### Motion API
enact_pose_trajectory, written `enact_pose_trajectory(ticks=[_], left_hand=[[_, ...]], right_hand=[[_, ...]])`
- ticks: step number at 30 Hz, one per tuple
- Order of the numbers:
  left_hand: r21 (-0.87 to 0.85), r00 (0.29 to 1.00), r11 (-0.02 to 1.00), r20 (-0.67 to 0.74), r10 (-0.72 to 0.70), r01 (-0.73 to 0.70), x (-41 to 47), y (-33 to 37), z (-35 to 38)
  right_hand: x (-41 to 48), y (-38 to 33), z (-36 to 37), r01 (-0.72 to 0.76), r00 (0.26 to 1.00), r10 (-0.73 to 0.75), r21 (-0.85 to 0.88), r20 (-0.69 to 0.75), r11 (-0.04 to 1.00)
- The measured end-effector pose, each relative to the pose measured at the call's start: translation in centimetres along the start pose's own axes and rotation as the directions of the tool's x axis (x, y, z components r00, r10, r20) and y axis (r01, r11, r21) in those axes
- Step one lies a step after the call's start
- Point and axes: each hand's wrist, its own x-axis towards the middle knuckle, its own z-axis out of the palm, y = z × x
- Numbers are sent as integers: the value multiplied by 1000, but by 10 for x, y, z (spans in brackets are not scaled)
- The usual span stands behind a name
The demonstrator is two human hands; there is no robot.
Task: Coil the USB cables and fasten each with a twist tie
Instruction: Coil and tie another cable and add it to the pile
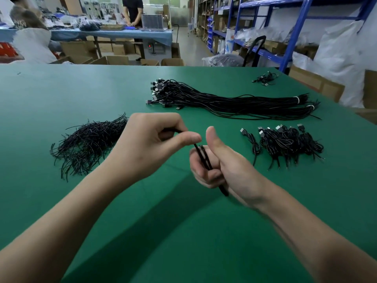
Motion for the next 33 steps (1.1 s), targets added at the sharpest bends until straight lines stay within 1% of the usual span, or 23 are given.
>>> enact_pose_trajectory(ticks=[2, 4, 5, 7, 8, 9, 11, 13, 14, 15, 16, 17, 19, 20, 21, 22, 24, 26, 27, 29, 30, 31, 33], left_hand=[[-258, 996, 963, -8, -89, 83, -1, -3, 6], [-431, 989, 893, -17, -147, 126, -3, -4, 18], [-491, 986, 859, -5, -169, 145, -6, -4, 25], [-562, 975, 800, 58, -215, 210, -14, -5, 41], [-556, 970, 796, 96, -225, 240, -20, -6, 48], [-514, 967, 819, 130, -218, 254, -25, -6, 53], [-353, 964, 905, 203, -174, 238, -34, -6, 59], [-167, 964, 972, 239, -121, 164, -37, -5, 59], [-79, 970, 990, 223, -96, 117, -37, -4, 57], [2, 978, 997, 197, -73, 74, -35, -3, 54], [77, 984, 996, 172, -52, 39, -32, -1, 49], [139, 988, 990, 150, -32, 11, -30, -1, 45], [228, 994, 973, 106, 15, -39, -26, -1, 34], [260, 996, 964, 80, 43, -63, -23, -3, 28], [282, 996, 956, 53, 66, -79, -20, -5, 21], [290, 996, 953, 33, 81, -87, -17, -7, 15], [273, 995, 957, 22, 95, -97, -10, -10, 6], [196, 995, 976, 39, 92, -98, -5, -11, 2], [103, 997, 992, 45, 69, -73, -3, -12, 2], [-152, 999, 988, 37, -16, 22, -1, -14, 7], [-255, 998, 965, 21, -52, 56, 0, -14, 11], [-332, 997, 940, 13, -82, 81, 0, -14, 18], [-440, 988, 885, 46, -146, 151, -5, -13, 35]], right_hand=[[-5, -10, 4, -24, 985, -7, 178, 174, 984], [-7, -19, 9, -23, 971, -56, 325, 234, 946], [-7, -24, 12, 6, 971, -96, 381, 217, 925], [-5, -32, 16, 112, 978, -182, 469, 106, 876], [-2, -35, 16, 172, 977, -213, 492, 27, 853], [2, -38, 14, 231, 971, -231, 484, -59, 844], [10, -40, 8, 316, 937, -236, 336, -258, 887], [16, -36, 0, 324, 851, -279, 26, -445, 946], [17, -32, -4, 293, 803, -338, -169, -490, 941], [18, -28, -7, 242, 771, -400, -354, -495, 903], [18, -24, -10, 181, 760, -445, -504, -474, 845], [17, -18, -12, 119, 766, -464, -611, -445, 783], [15, -8, -15, 5, 820, -422, -733, -387, 681], [13, -4, -14, -37, 858, -367, -756, -358, 653], [11, -1, -14, -58, 894, -300, -750, -333, 659], [10, 1, -12, -58, 923, -231, -705, -308, 707], [6, 1, -10, -48, 971, -78, -508, -224, 860], [2, -2, -5, -74, 997, 68, -233, -38, 970], [0, -4, -2, -81, 993, 88, -88, 75, 993], [-4, -11, 2, -77, 972, 34, 176, 233, 981], [-5, -15, 4, -59, 967, -11, 267, 255, 962], [-6, -19, 6, -25, 969, -59, 332, 240, 943], [-4, -29, 11, 79, 979, -150, 426, 136, 901]])
